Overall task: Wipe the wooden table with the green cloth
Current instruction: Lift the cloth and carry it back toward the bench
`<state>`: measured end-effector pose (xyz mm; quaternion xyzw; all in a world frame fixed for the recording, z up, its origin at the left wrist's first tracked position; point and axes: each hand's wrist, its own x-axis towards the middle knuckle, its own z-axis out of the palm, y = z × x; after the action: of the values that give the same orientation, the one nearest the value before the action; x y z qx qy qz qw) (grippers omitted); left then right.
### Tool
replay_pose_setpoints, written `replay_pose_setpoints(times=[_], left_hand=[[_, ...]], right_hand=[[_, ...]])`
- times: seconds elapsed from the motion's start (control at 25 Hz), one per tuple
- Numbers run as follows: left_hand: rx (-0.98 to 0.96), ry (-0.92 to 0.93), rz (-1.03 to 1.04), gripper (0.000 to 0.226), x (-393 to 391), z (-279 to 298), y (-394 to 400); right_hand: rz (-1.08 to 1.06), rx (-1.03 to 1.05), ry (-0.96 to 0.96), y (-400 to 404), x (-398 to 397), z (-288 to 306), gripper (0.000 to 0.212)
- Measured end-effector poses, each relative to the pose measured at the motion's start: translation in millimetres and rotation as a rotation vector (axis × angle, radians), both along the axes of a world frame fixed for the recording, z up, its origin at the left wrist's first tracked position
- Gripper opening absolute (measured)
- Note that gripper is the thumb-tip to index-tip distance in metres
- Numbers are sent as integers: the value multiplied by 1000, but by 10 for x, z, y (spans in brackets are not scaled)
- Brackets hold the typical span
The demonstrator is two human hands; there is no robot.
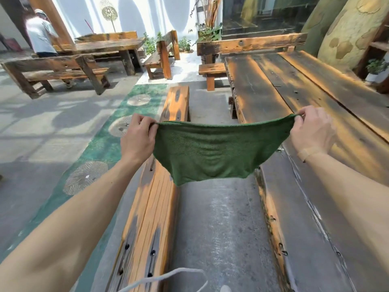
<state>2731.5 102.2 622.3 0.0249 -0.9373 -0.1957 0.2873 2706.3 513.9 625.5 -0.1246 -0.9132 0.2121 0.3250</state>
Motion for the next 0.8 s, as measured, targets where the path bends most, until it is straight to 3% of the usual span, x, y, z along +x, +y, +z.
replay_pose_setpoints(times=[0.44, 0.8], left_hand=[[56, 36, 97, 25, -2686, 67, -64], [70, 133, -41, 21, -5330, 151, -534]], right_hand=[[-7, -50, 45, -192, -2747, 219, 19], [-90, -122, 70, -757, -5203, 339, 19]])
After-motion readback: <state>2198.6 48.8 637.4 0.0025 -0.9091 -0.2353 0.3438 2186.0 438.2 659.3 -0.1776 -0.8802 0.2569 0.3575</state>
